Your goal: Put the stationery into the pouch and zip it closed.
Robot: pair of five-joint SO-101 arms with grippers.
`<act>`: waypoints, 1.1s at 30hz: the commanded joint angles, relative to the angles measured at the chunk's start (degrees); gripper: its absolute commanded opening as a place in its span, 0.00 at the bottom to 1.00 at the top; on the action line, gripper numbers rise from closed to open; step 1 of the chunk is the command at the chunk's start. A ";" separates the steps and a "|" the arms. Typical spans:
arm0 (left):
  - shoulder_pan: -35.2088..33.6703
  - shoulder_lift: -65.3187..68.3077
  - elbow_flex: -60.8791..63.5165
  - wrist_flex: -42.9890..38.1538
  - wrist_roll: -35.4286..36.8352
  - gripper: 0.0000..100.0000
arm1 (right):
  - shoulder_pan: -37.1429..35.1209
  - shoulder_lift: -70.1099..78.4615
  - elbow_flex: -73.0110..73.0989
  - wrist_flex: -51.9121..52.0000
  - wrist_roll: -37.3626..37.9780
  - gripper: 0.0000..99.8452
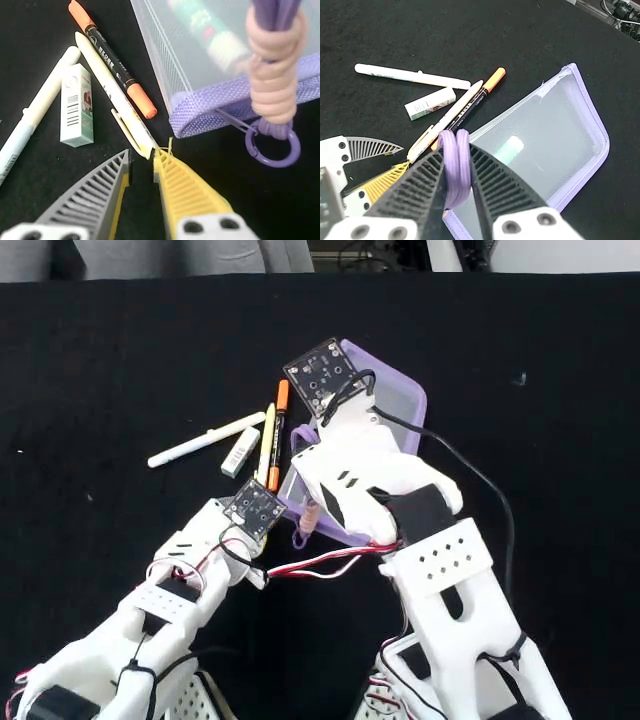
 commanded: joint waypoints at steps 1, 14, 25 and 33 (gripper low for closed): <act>-0.48 0.09 -2.77 -0.53 0.88 0.12 | 0.79 -2.15 -0.40 -1.23 0.53 0.01; -1.54 0.00 2.42 -12.57 1.05 0.24 | 0.79 -2.15 -0.40 -1.23 0.62 0.01; -1.71 0.70 5.49 -22.24 1.05 0.24 | 0.79 -2.15 -0.40 -1.23 0.62 0.01; -1.54 0.09 5.49 -16.79 0.53 0.24 | 0.88 -1.98 -0.40 -1.23 0.62 0.01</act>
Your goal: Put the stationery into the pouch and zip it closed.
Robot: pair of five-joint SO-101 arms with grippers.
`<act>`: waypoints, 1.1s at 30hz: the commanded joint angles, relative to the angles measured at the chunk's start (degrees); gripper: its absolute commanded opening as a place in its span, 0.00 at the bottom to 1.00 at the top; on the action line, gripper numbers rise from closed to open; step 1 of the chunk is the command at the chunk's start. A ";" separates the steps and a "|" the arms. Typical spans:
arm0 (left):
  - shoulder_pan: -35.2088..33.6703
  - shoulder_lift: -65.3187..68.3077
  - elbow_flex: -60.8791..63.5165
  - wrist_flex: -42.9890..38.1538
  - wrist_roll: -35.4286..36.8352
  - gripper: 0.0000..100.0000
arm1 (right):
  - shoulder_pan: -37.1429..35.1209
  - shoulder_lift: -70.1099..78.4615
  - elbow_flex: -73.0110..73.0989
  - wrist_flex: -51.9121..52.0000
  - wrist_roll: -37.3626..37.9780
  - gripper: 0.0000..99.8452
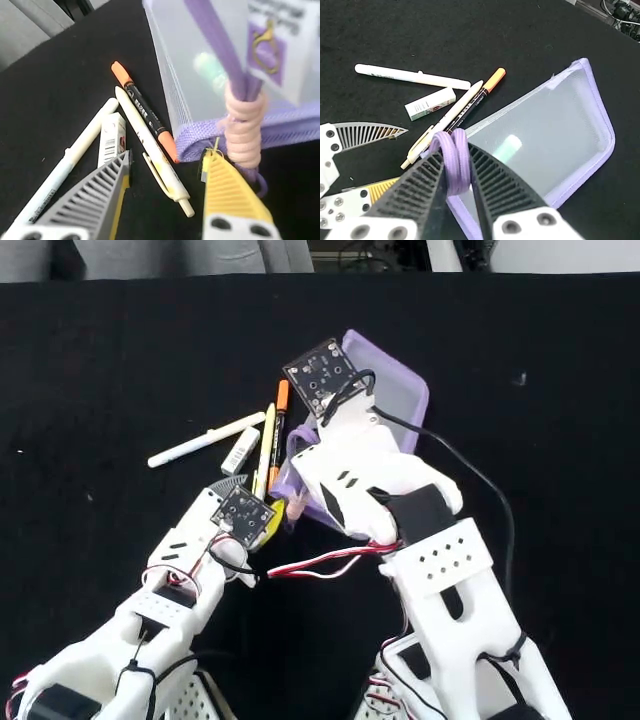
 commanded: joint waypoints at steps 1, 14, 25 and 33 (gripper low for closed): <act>-0.13 -0.53 1.54 0.53 0.18 0.24 | 0.88 -1.98 -0.40 -1.23 0.62 0.01; -0.31 0.18 -1.27 -3.60 0.26 0.24 | 0.88 -2.07 -0.31 -1.14 0.62 0.01; 0.22 0.18 -4.26 0.44 0.18 0.24 | 0.79 -2.07 -0.31 -1.05 0.62 0.01; 0.57 0.18 -6.37 0.44 0.26 0.24 | 0.79 -2.15 -0.31 -0.88 0.62 0.01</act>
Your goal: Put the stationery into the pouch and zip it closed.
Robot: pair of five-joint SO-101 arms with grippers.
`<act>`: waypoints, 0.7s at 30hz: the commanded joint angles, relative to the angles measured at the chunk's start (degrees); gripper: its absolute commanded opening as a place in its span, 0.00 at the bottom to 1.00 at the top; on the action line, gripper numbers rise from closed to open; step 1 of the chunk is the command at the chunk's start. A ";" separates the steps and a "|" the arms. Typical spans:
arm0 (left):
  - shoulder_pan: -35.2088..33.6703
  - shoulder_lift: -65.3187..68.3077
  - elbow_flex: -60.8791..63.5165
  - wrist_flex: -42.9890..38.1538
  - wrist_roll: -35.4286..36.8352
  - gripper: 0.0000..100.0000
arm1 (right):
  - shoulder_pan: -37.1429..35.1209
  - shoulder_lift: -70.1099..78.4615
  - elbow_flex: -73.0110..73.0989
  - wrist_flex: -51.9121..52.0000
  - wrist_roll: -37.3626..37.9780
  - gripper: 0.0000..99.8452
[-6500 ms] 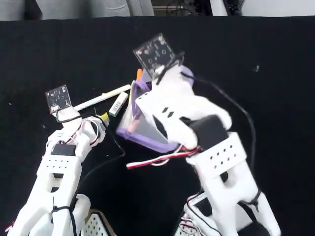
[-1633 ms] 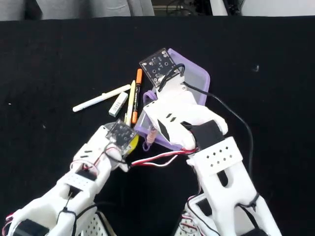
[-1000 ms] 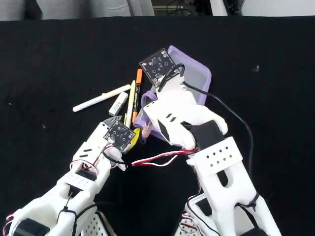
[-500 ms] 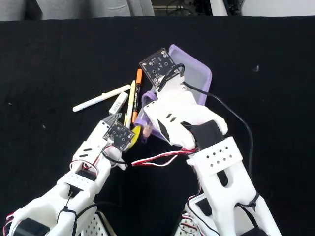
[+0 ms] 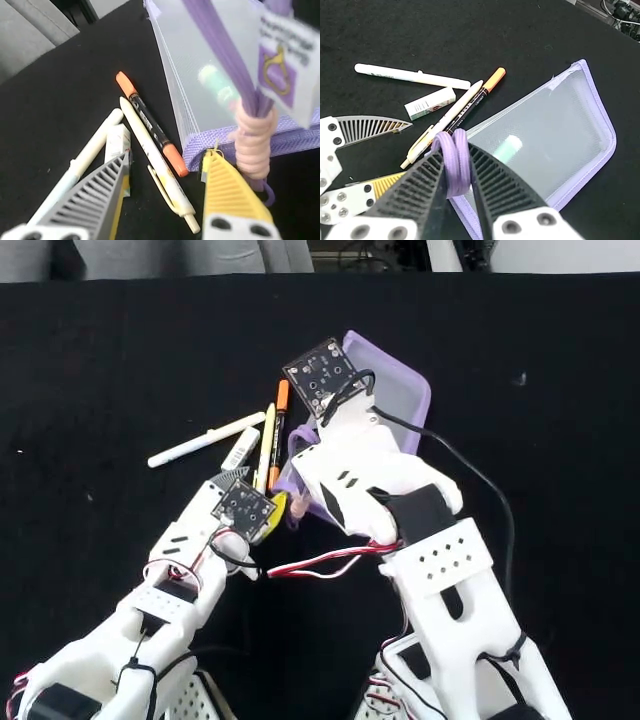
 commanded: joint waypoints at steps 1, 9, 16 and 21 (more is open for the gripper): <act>1.01 0.00 -3.65 0.09 0.26 0.24 | 0.79 -2.15 -0.31 -0.88 0.44 0.01; 2.95 0.09 -3.91 0.18 0.18 0.24 | 0.79 -2.15 -0.31 -0.79 0.44 0.01; 3.21 6.07 -7.60 0.18 -6.33 0.12 | 0.79 -2.15 -0.31 -0.79 0.44 0.01; 2.95 14.42 -12.35 0.09 -6.77 0.12 | 0.79 -2.15 -0.31 -0.79 0.44 0.01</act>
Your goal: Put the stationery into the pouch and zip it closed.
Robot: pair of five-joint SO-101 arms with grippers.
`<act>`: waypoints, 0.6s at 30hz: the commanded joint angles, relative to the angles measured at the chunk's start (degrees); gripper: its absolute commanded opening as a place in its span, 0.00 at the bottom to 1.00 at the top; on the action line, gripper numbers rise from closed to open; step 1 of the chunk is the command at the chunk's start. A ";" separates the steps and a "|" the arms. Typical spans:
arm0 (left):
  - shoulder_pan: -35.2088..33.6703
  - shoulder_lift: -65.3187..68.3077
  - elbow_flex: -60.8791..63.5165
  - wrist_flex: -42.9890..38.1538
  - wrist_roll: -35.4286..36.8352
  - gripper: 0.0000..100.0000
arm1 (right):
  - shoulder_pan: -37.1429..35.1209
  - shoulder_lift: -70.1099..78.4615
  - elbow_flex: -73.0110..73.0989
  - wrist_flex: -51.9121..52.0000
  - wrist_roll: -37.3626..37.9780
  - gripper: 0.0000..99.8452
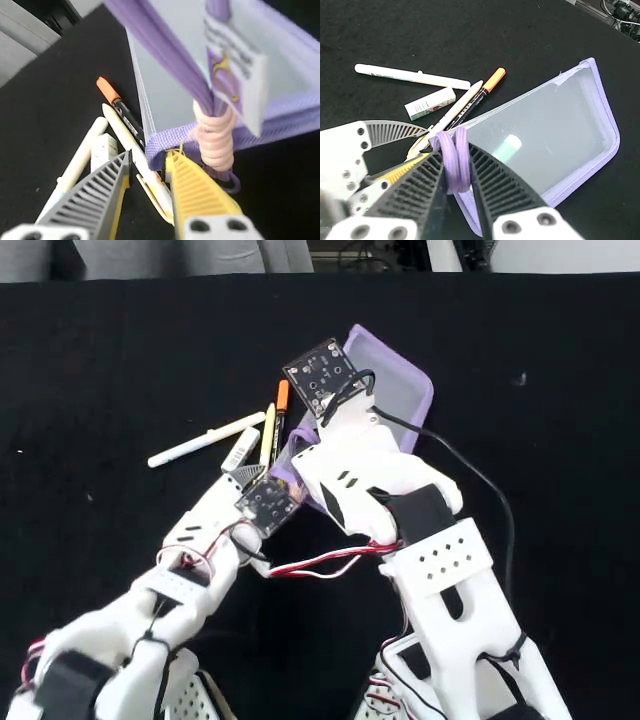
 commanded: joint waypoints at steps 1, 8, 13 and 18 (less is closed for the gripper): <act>0.48 5.71 -6.11 -0.35 -0.97 0.12 | 0.79 -2.15 -0.31 -0.79 0.44 0.01; 1.01 9.14 -1.36 -18.02 -1.14 0.05 | 0.88 -2.15 -0.31 -0.79 0.44 0.01; 0.92 9.32 1.45 -24.26 -1.14 0.03 | 0.97 -2.15 -0.31 -0.79 0.44 0.01; 0.48 9.41 1.45 -24.35 -1.14 0.03 | 1.05 -2.24 -0.31 -0.70 0.44 0.01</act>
